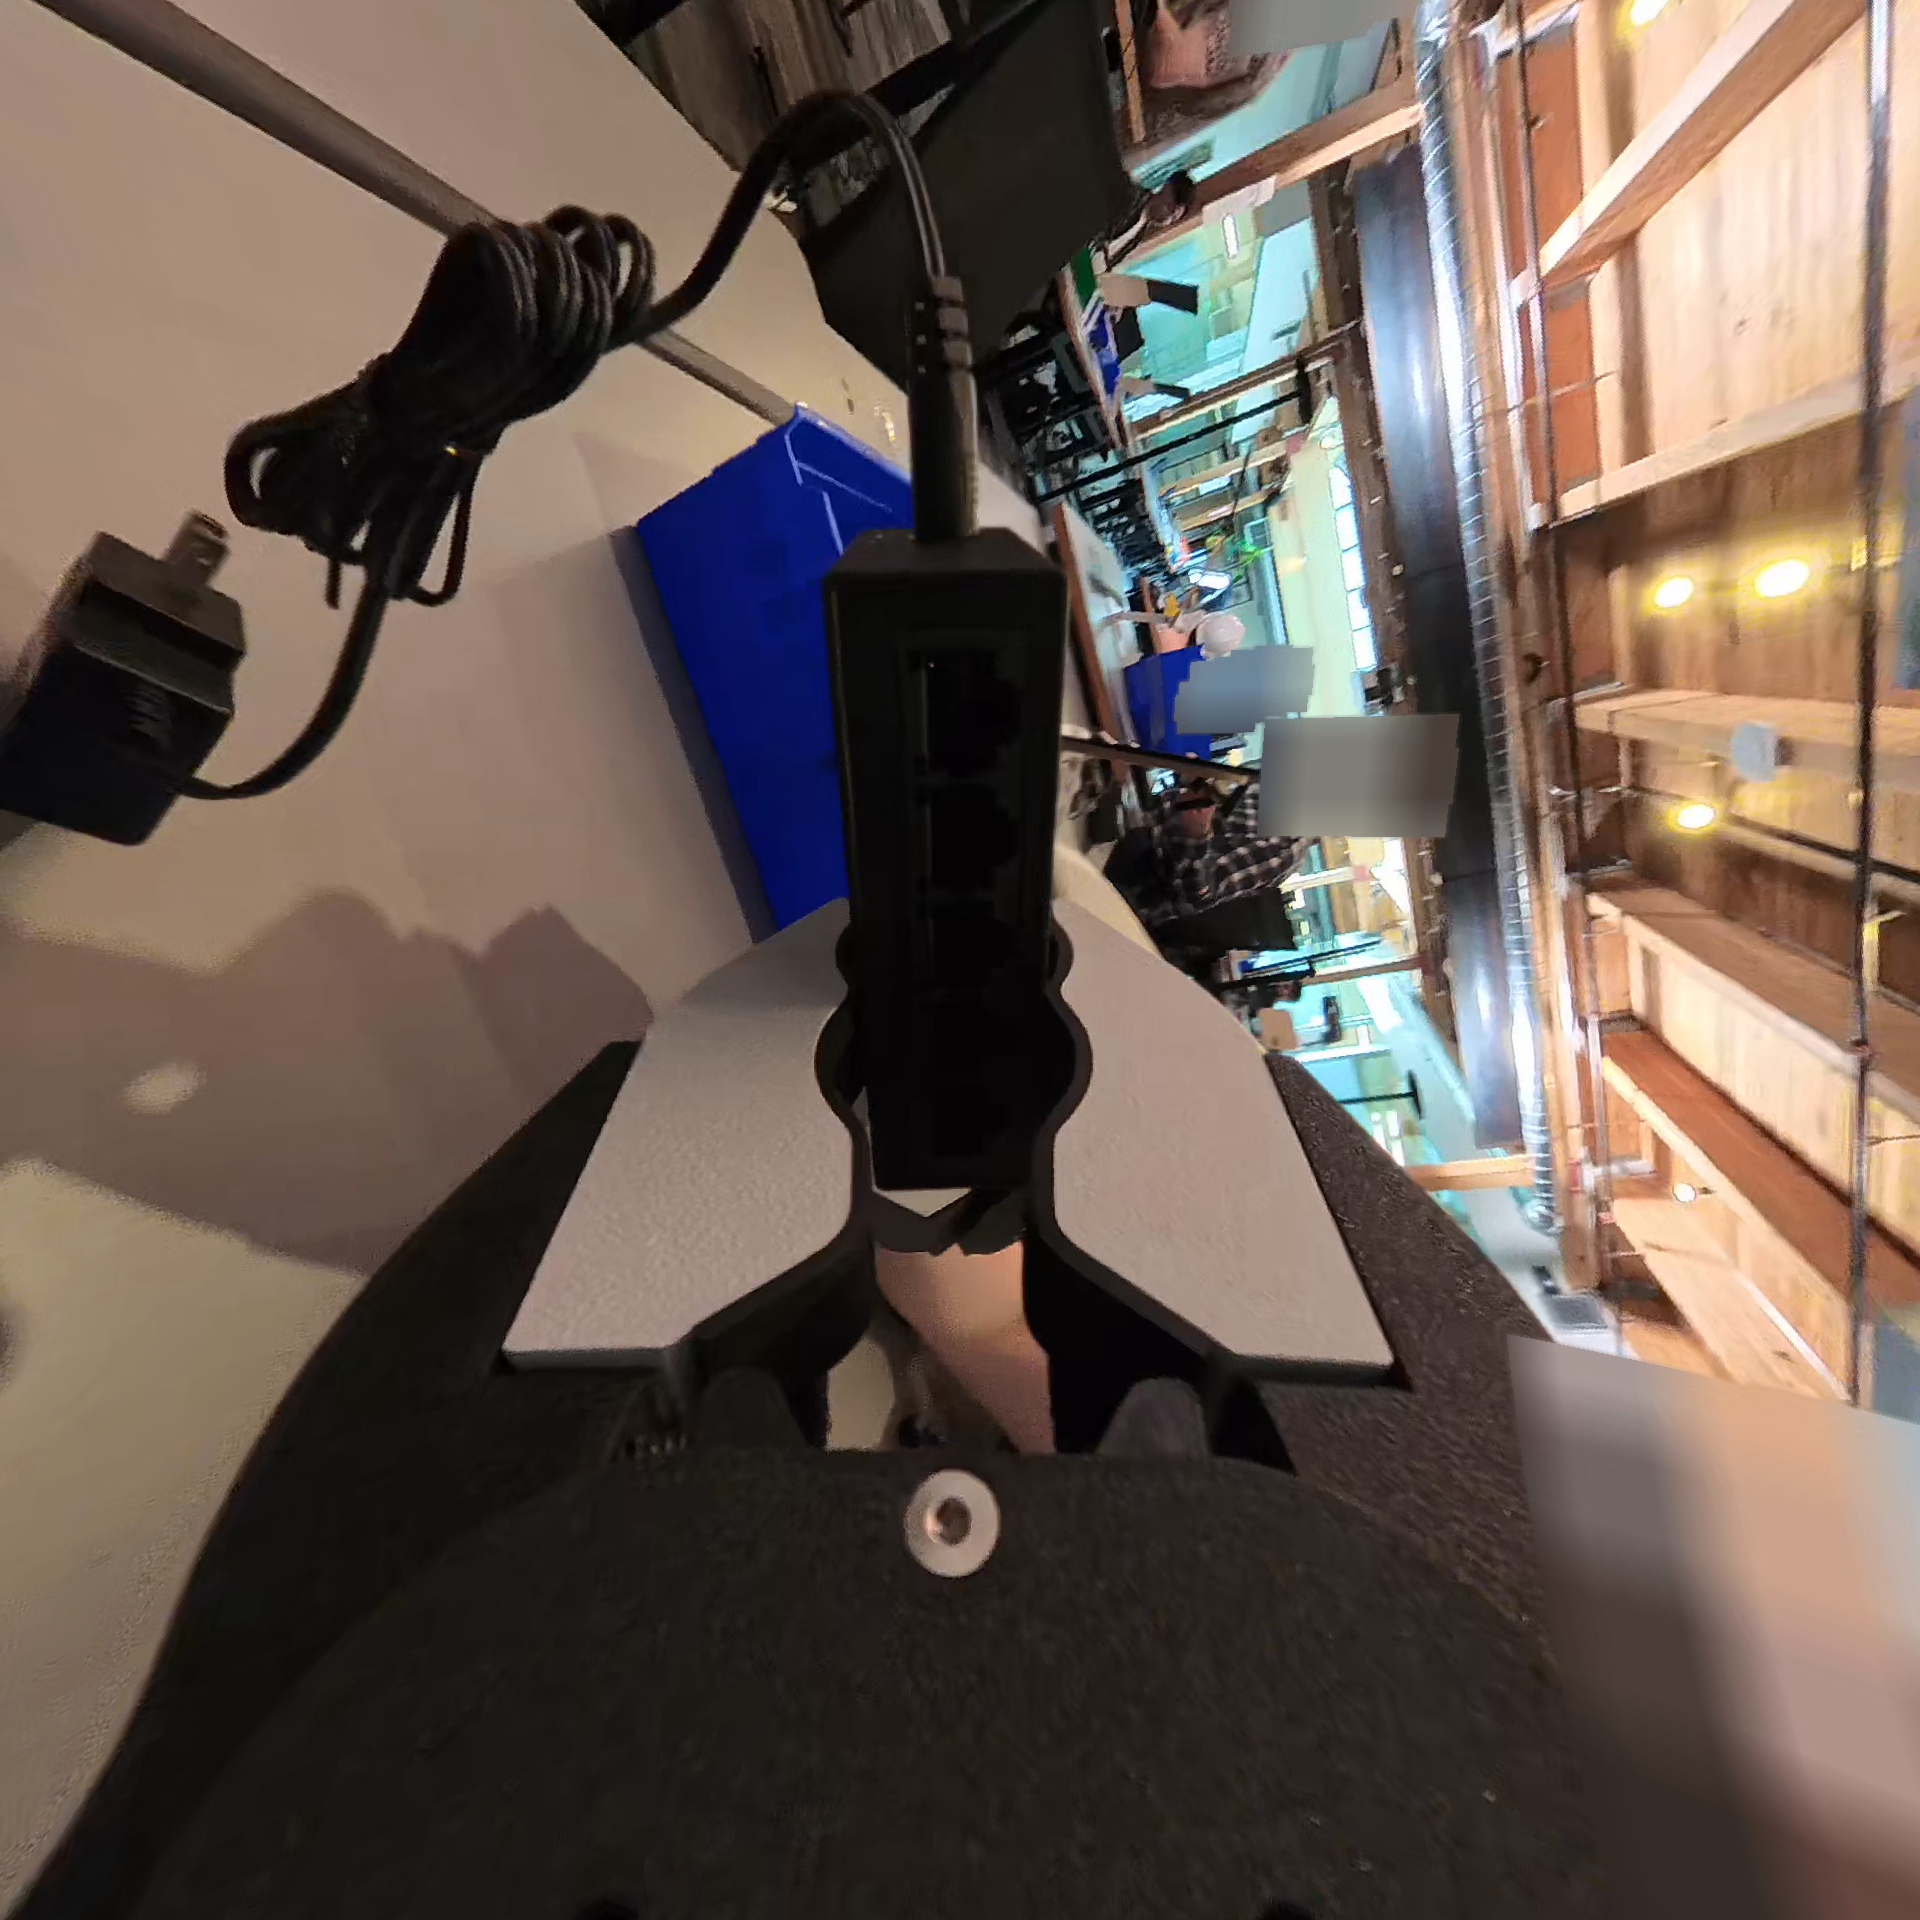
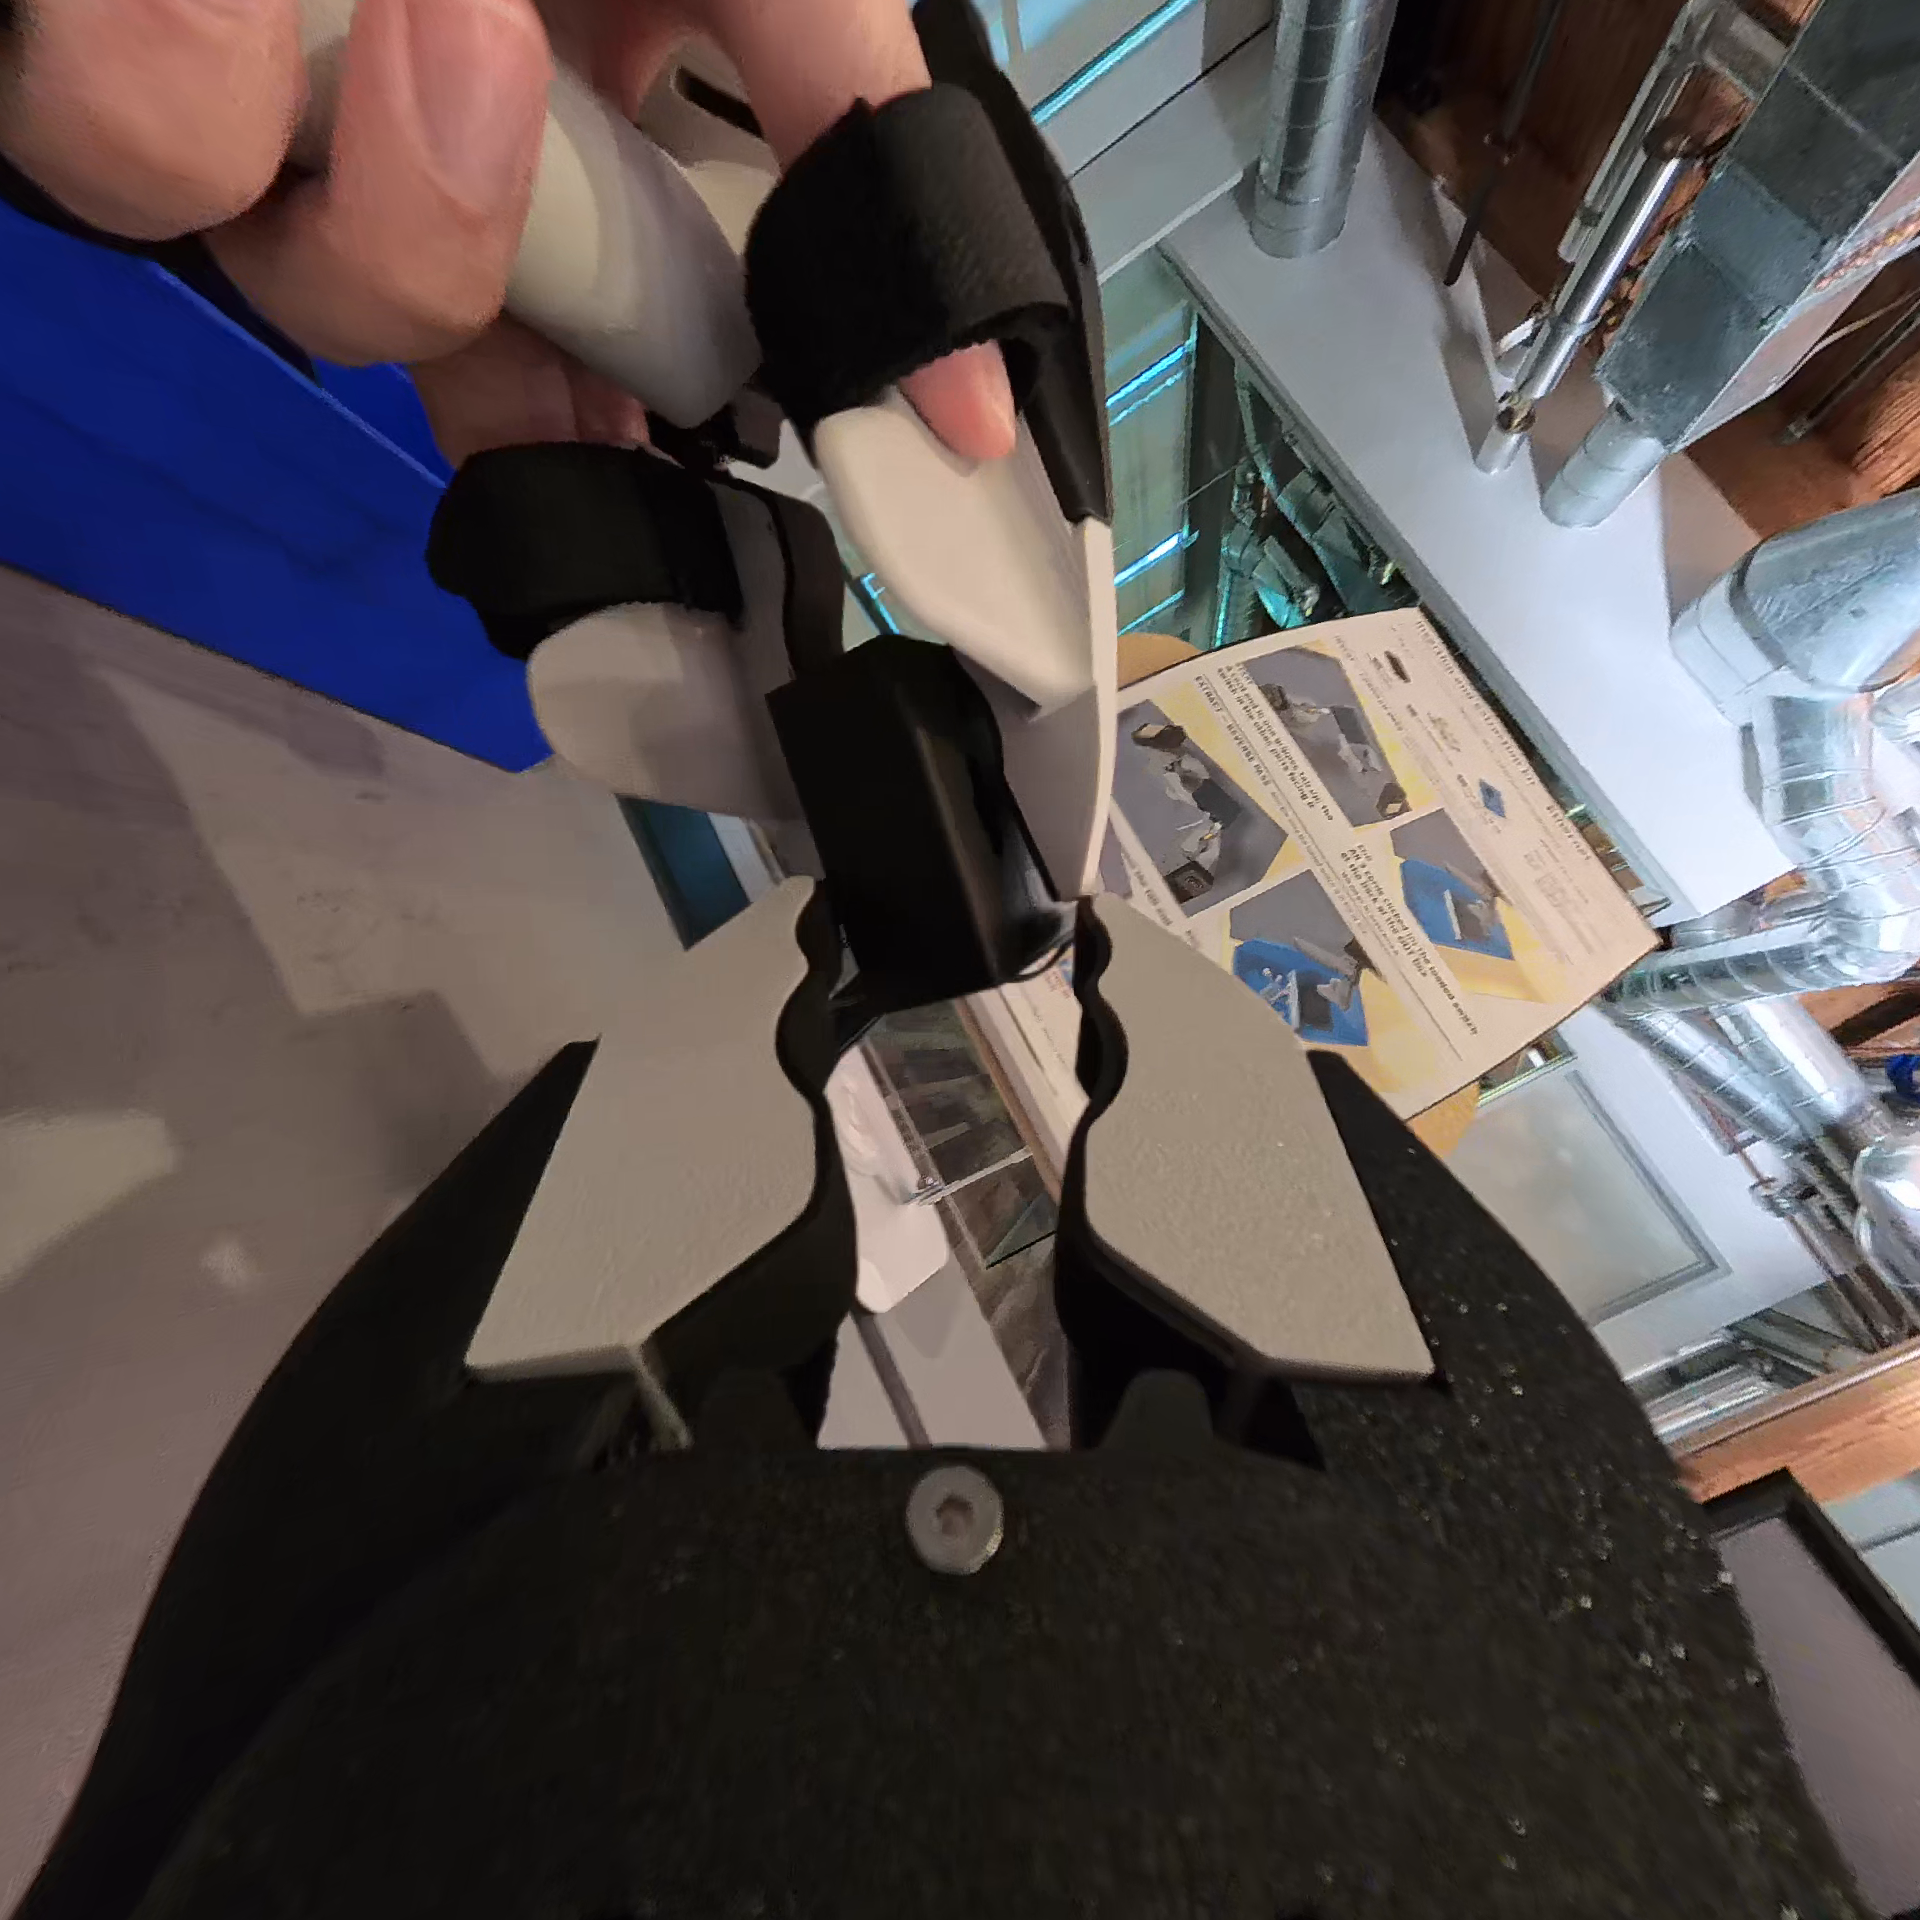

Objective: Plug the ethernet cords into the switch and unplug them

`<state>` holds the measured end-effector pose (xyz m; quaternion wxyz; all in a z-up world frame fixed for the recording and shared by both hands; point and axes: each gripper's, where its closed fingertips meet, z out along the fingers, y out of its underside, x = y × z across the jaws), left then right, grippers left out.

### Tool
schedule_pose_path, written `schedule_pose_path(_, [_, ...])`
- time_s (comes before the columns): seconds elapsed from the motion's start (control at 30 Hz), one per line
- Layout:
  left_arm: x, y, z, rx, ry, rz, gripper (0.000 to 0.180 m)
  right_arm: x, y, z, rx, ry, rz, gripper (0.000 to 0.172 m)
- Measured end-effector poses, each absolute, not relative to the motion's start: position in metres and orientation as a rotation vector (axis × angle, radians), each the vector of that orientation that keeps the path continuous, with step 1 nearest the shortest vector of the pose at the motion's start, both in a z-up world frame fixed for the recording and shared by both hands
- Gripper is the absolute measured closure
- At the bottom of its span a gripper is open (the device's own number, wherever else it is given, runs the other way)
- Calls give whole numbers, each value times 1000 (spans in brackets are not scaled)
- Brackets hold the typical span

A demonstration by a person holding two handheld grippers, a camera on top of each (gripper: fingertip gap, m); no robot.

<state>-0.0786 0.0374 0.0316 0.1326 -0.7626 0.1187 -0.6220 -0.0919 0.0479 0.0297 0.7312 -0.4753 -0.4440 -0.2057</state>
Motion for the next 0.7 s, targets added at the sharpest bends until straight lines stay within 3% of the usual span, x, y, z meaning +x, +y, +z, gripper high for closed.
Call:
schedule_pose_path(0.03, [-80,38,34,-2204,323,-1831,152,-92,45,31,-1022,-983,-468,134])
schedule_pose_path(0.33, [-85,41,35,-2197,252,-1916,151,-97,38,31,-918,-1058,-609,143])
schedule_pose_path(0.7, [-91,41,46,-2110,329,-2163,145,-106,7,46,-784,-1197,-487,145])
